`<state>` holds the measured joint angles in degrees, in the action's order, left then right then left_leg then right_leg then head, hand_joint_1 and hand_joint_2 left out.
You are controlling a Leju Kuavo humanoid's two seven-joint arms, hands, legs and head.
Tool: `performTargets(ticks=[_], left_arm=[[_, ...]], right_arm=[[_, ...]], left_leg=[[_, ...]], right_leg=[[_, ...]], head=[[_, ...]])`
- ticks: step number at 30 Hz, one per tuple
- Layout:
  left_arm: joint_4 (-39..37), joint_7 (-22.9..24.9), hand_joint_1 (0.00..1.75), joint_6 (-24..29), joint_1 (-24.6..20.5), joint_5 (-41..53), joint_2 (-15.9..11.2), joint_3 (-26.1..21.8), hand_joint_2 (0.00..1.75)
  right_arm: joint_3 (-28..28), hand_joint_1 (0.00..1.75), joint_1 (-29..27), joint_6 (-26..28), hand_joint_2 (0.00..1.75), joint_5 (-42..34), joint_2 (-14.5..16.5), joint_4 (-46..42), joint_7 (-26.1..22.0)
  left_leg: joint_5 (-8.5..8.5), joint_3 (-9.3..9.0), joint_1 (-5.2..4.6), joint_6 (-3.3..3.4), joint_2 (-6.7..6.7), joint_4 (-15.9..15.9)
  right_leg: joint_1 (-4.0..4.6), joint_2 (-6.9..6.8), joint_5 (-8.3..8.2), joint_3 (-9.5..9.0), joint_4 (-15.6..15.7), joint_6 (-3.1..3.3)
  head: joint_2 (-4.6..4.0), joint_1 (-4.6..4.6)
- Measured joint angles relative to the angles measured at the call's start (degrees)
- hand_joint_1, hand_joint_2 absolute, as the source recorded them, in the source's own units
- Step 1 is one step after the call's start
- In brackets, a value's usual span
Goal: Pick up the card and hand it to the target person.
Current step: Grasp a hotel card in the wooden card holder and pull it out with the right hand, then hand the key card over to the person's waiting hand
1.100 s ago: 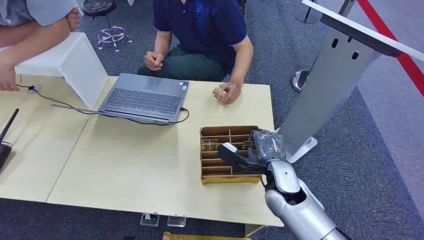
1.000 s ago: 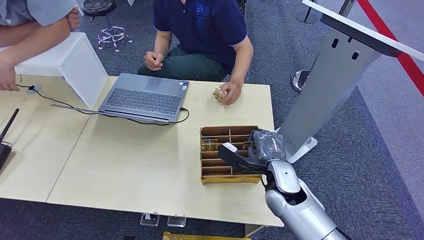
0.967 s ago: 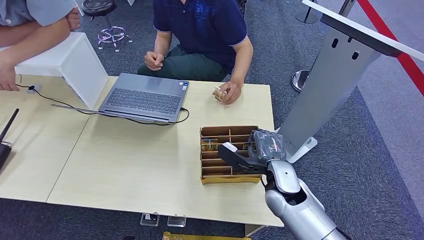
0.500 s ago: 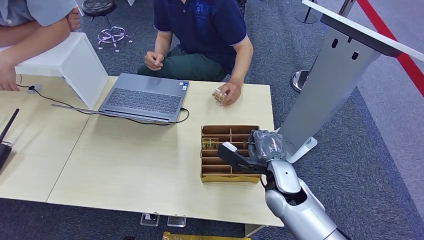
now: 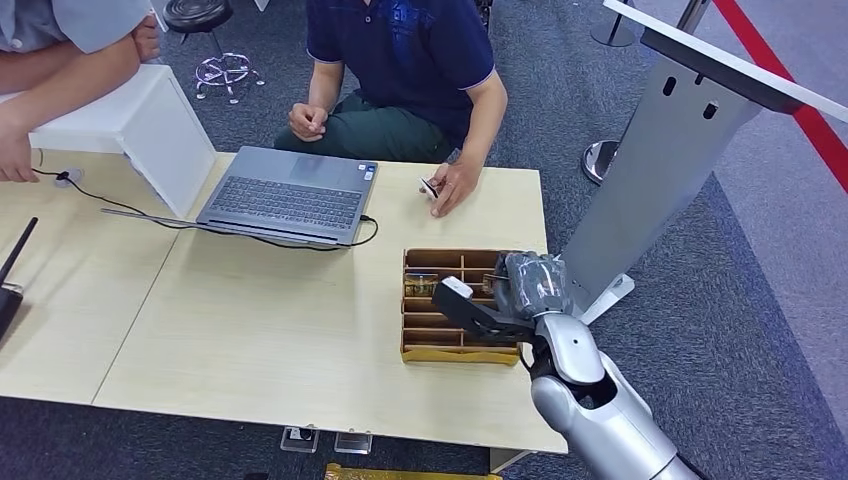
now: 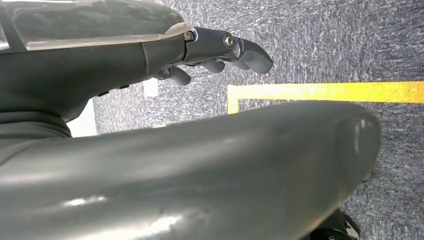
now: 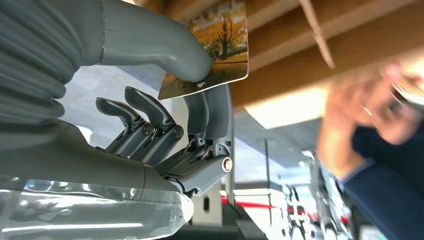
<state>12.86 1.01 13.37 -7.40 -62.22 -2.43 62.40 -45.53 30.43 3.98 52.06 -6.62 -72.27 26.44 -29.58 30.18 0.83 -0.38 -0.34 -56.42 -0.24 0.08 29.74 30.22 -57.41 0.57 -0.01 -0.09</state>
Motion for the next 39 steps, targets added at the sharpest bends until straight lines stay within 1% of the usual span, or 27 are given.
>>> performTargets(ticks=[6,13,20,26,31,36,39], left_arm=[[0.0,0.4,0.00,-0.2,-0.7,0.6,0.0,0.1,0.00],[0.0,1.1,0.00,-0.2,-1.8,1.3,0.1,0.6,0.00],[0.0,2.1,0.00,-0.5,-2.2,2.0,0.2,1.2,0.00],[0.0,2.0,0.00,-0.5,-2.3,1.6,0.3,1.9,0.00],[0.0,1.7,0.00,-0.2,-2.2,1.1,0.3,2.1,0.00],[0.0,1.5,0.00,-0.2,-2.0,0.5,0.3,2.1,0.00],[0.0,1.4,0.00,-0.7,-1.7,0.5,0.3,2.1,1.31]], right_arm=[[0.0,1.75,6.2,0.9,1.75,-1.6,1.1,-2.5,-1.5],[-0.1,1.75,13.6,4.1,1.75,-3.8,3.1,0.2,-3.7],[-0.5,1.75,18.9,8.4,1.75,-5.4,6.2,10.3,-6.7],[-1.1,1.75,21.3,13.6,1.75,-5.3,10.7,21.8,-11.1],[-1.5,1.75,22.3,15.4,1.75,-5.2,14.1,28.9,-12.0],[-1.6,1.75,23.3,16.3,1.75,-5.1,16.2,33.6,-12.2],[-1.7,0.44,23.9,16.5,1.75,-4.7,16.9,35.3,-12.2]], left_leg=[[0.02,-0.01,0.00,0.01,0.00,0.0],[0.03,0.01,0.00,0.01,0.00,0.0],[0.03,0.03,0.00,0.01,-0.01,0.0],[0.03,0.04,0.01,0.01,-0.01,0.0],[0.03,0.05,0.01,0.01,-0.01,0.0],[0.03,0.06,0.01,0.01,-0.01,0.0],[0.03,0.06,0.01,0.01,-0.01,0.0]], right_leg=[[0.00,0.00,-0.02,0.00,0.0,0.02],[0.00,0.00,-0.02,0.00,0.0,0.02],[0.00,-0.02,-0.02,0.00,0.0,0.02],[0.01,-0.02,-0.02,0.02,-0.1,0.02],[0.01,-0.02,-0.01,0.03,-0.1,0.02],[0.01,-0.01,-0.01,0.05,-0.1,0.02],[0.01,-0.01,-0.02,0.06,-0.1,0.02]], head=[[0.00,0.00],[0.00,0.01],[0.00,0.00],[0.00,-0.03],[0.01,-0.03],[0.01,0.02],[0.01,0.04]])
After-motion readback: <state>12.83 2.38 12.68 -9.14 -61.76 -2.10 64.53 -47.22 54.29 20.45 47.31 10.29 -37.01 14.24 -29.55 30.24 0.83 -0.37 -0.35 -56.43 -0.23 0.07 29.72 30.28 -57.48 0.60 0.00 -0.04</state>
